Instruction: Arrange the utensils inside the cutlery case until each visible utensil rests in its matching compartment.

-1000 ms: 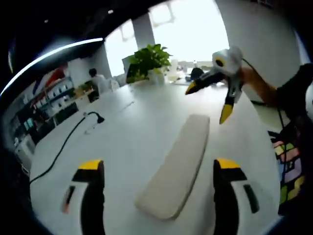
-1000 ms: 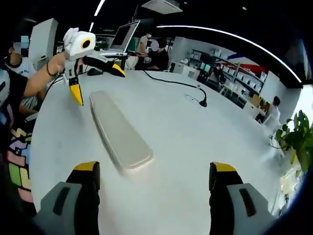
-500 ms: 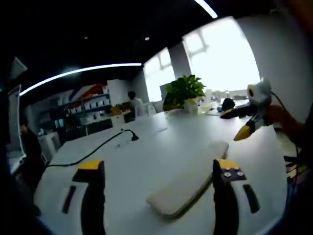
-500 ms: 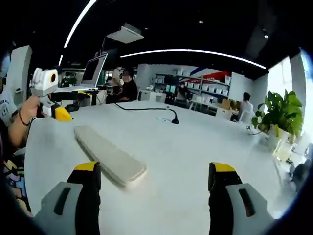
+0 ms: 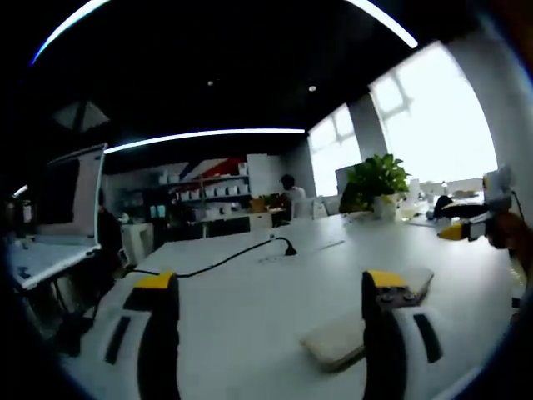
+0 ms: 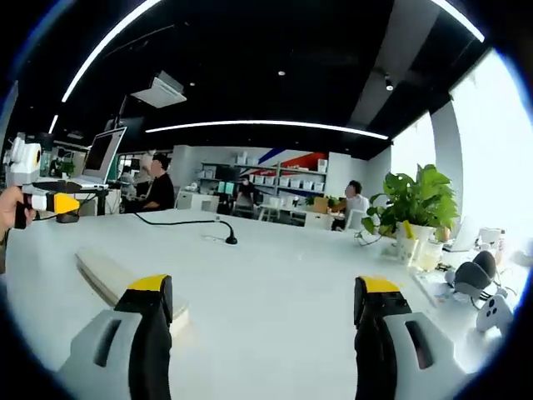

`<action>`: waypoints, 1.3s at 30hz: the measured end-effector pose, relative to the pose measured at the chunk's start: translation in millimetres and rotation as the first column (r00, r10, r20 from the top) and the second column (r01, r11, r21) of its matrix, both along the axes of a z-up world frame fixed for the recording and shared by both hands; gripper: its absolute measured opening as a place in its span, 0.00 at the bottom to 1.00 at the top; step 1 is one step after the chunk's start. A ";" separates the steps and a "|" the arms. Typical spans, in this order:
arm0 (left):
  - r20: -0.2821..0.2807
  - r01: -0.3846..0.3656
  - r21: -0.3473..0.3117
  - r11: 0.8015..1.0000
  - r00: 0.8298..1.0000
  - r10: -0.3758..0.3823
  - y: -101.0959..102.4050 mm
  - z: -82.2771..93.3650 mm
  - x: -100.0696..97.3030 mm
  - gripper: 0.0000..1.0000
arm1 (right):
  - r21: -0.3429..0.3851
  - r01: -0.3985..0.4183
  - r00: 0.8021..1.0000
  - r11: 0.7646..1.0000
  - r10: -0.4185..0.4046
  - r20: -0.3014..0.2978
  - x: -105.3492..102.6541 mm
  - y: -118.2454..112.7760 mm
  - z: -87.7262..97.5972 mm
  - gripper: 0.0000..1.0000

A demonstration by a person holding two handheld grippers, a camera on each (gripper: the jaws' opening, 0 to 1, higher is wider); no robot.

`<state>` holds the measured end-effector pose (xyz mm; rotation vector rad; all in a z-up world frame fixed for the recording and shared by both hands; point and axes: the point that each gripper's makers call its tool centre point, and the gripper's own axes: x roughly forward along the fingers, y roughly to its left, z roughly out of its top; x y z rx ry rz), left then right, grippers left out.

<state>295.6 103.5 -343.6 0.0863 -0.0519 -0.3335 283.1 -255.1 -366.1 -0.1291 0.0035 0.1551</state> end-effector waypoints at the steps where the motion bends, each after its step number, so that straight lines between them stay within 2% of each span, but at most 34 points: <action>1: 0.000 -0.005 -0.005 1.000 1.000 0.005 1.9 -0.1 -1.7 1.00 | 0.007 0.000 1.000 1.000 -0.001 0.009 -1.2 -1.1 3.6 0.95; 3: 0.005 -0.019 -0.016 1.000 1.000 0.019 5.1 1.3 -4.4 1.00 | 0.010 0.010 1.000 1.000 -0.010 0.027 -4.0 -4.4 12.1 0.95; 5: 0.018 -0.020 -0.016 1.000 1.000 0.020 6.5 5.0 -7.2 1.00 | 0.027 0.066 0.994 0.997 -0.068 0.084 -8.7 -16.5 27.9 0.95; 8: 0.030 -0.035 -0.041 0.999 0.999 0.037 11.0 11.8 -10.5 0.99 | 0.044 0.154 0.981 0.987 -0.158 0.117 -17.0 -34.6 39.0 0.94; 11: 0.039 -0.046 -0.049 0.998 0.998 0.048 16.2 17.6 -13.0 0.97 | -0.003 0.197 0.972 0.980 -0.195 0.132 -23.5 -42.6 42.4 0.94; 15: 0.058 -0.071 -0.056 0.996 0.996 0.075 25.8 25.6 -14.6 0.96 | 0.007 0.200 0.971 0.980 -0.200 0.133 -25.1 -45.2 43.0 0.93; 19: 0.065 -0.089 -0.047 0.995 0.994 0.092 35.4 28.8 -15.4 0.96 | 0.016 0.175 0.979 0.984 -0.176 0.100 -22.6 -47.4 38.1 0.92; 21: 0.070 -0.072 0.023 0.997 0.995 0.070 34.0 22.7 -18.6 0.96 | 0.021 0.188 0.978 0.982 -0.189 0.090 -25.5 -55.3 37.3 0.92; 23: 0.058 -0.051 0.067 0.996 0.997 0.047 31.4 14.5 -19.7 0.97 | -0.027 0.189 0.977 0.982 -0.185 0.102 -30.6 -58.5 36.5 0.92; 25: 0.043 -0.056 0.056 0.997 0.998 0.053 32.8 10.2 -16.9 0.97 | -0.077 0.209 0.975 0.975 -0.201 0.098 -33.9 -64.8 32.1 0.92; 28: 0.032 -0.040 0.015 0.999 0.999 0.039 30.3 11.0 -16.7 0.96 | -0.067 0.231 0.970 0.971 -0.224 0.090 -33.6 -73.1 29.6 0.92; 34: 0.046 -0.039 0.000 0.999 0.998 0.039 30.2 17.0 -18.3 0.95 | -0.048 0.198 0.978 0.979 -0.194 0.071 -33.2 -68.8 29.6 0.92; 39: 0.052 -0.056 -0.008 0.998 0.997 0.056 33.3 19.0 -17.4 0.95 | -0.051 0.225 0.972 0.973 -0.221 0.080 -41.2 -85.3 37.5 0.91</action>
